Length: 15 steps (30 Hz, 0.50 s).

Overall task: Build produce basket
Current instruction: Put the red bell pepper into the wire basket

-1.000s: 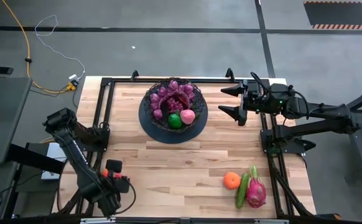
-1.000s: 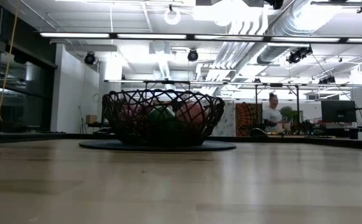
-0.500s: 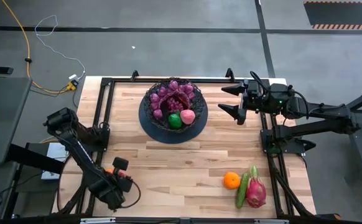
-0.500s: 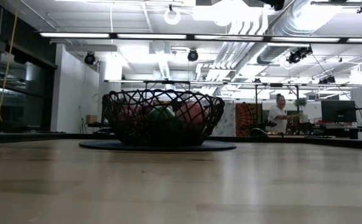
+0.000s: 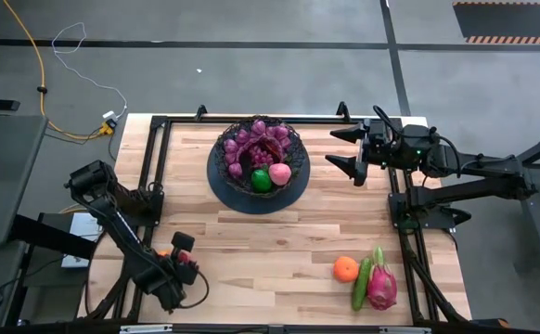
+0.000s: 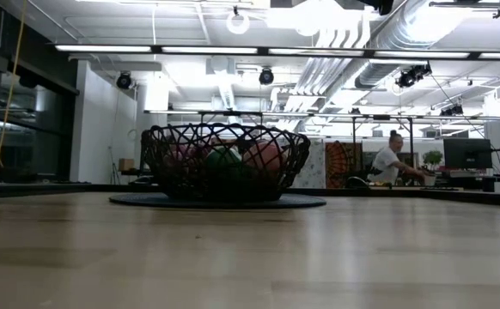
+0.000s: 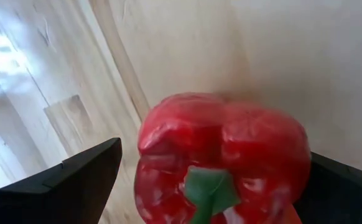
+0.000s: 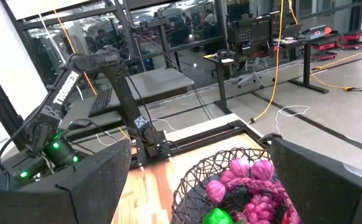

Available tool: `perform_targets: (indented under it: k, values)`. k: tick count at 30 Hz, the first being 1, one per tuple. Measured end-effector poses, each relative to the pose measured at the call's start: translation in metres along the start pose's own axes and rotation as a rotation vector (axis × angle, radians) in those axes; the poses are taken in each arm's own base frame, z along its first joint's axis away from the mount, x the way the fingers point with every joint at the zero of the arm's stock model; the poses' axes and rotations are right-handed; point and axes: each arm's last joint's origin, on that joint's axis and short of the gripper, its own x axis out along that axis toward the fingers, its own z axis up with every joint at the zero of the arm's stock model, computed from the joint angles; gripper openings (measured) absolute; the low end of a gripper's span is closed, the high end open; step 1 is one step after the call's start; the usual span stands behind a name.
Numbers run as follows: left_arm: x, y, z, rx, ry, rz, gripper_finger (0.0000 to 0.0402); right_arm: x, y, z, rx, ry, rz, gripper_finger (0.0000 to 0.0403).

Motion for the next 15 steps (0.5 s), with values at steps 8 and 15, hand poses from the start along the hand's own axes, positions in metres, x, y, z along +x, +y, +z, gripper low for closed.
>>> perform_targets:
  k: [8, 15]
  values:
    - [0.009, 0.0, 0.002, 0.069, -0.008, -0.067, 0.0348, 0.0, 0.0, 0.0, 0.0, -0.001, -0.004, 0.0374]
    - [0.009, 0.018, 0.012, 0.106, -0.025, -0.077, 0.0262, 0.0, -0.001, 0.0, 0.0, -0.004, -0.019, 0.0374]
